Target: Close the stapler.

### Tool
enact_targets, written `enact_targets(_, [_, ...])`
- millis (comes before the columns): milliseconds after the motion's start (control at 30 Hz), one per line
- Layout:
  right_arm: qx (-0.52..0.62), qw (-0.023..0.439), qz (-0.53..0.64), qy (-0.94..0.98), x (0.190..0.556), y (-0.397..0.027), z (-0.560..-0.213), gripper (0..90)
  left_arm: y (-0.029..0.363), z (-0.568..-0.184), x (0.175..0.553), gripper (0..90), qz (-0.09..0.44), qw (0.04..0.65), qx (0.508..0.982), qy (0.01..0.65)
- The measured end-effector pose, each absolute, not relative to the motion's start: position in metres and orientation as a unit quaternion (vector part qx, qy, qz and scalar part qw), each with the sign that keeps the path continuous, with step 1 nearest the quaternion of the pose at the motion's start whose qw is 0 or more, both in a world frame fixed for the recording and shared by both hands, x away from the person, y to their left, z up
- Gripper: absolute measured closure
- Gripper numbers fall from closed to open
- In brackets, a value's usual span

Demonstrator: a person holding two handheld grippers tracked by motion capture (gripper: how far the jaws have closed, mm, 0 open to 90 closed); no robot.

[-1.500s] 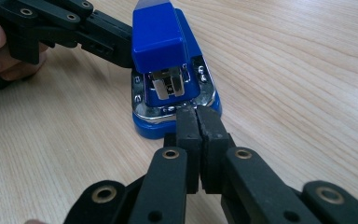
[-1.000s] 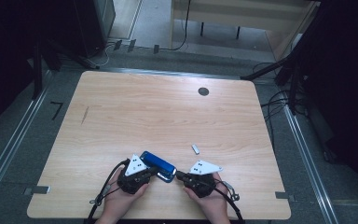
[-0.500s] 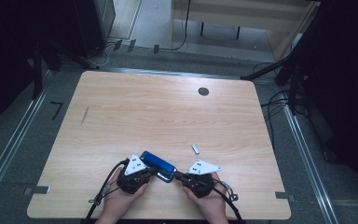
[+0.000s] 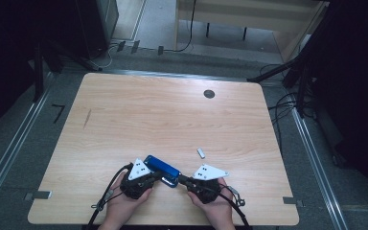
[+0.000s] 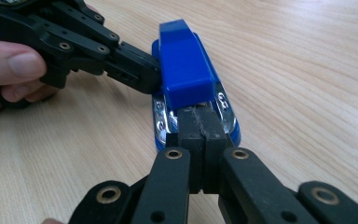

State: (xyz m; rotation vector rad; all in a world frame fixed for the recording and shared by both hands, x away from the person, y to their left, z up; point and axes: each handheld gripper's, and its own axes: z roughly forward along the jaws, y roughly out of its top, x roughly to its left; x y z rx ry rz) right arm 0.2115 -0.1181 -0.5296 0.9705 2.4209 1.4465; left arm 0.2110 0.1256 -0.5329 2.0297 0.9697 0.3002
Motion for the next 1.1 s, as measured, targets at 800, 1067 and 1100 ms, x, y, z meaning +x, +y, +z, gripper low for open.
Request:
enact_targets(800, [0.310, 0.091, 0.508, 0.798, 0.218, -0.113, -0.503, 90.0, 0.125, -0.533, 0.210, 90.0, 0.125, 0.421, 0.811, 0.386])
enact_targets(1067, [0.299, 0.100, 0.514, 0.798, 0.221, -0.107, -0.492, 90.0, 0.125, -0.533, 0.210, 90.0, 0.125, 0.421, 0.811, 0.386])
enact_targets(1100, [0.298, 0.102, 0.512, 0.799, 0.221, -0.106, -0.490, 90.0, 0.125, -0.533, 0.210, 90.0, 0.124, 0.420, 0.812, 0.386])
